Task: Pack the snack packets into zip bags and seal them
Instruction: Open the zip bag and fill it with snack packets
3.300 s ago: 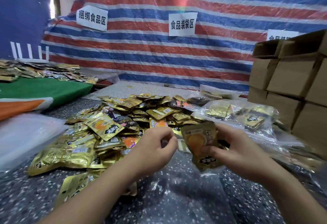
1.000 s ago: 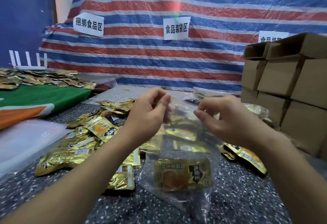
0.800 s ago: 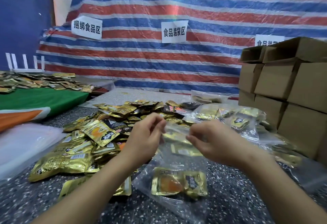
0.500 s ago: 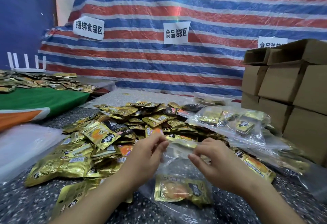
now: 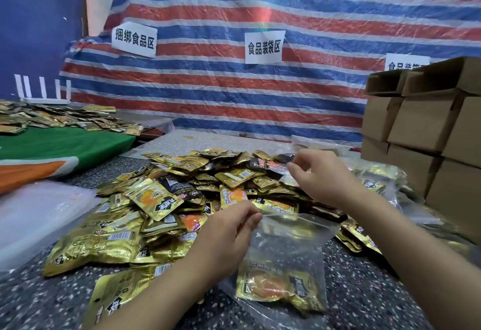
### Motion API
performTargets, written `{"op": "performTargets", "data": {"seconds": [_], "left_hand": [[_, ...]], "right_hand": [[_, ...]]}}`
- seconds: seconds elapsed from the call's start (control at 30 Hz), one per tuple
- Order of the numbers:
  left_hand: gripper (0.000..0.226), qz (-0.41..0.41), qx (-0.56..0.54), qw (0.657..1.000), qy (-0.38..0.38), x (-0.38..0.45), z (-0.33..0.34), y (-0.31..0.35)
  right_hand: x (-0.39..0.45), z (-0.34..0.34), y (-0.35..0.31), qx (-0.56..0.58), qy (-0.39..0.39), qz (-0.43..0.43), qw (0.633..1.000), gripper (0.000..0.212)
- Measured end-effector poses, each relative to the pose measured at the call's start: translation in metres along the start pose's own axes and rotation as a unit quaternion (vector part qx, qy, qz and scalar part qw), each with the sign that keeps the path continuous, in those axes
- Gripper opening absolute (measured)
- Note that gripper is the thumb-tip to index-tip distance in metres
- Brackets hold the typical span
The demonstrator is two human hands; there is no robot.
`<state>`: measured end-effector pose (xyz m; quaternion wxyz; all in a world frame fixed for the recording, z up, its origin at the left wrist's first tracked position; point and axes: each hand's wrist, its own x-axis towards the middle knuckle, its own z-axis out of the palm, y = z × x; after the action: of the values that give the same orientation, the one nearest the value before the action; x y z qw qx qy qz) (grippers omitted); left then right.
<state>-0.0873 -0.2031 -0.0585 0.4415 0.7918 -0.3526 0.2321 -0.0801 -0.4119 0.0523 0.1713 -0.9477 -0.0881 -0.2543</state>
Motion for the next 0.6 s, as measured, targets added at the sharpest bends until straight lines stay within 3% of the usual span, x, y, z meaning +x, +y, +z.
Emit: {"op": "performTargets", "data": {"seconds": [0.07,0.3,0.4,0.6], "left_hand": [[0.017,0.001,-0.003,1.0,-0.002,0.0,0.0,0.0],[0.021,0.021,0.002,1.0,0.0,0.0,0.001,0.0],[0.016,0.03,0.005,1.0,0.004,-0.001,0.001,-0.001],[0.013,0.039,0.028,0.999,0.004,0.0,0.001,-0.001]], "right_hand": [[0.027,0.013,0.001,-0.06,-0.063,-0.007,0.996,0.019],[0.082,0.075,0.013,-0.232,-0.214,-0.028,0.949,0.055],[0.092,0.096,0.019,-0.291,-0.227,-0.032,0.929,0.057],[0.093,0.119,0.023,-0.297,-0.194,0.0,0.935,0.067]]}}
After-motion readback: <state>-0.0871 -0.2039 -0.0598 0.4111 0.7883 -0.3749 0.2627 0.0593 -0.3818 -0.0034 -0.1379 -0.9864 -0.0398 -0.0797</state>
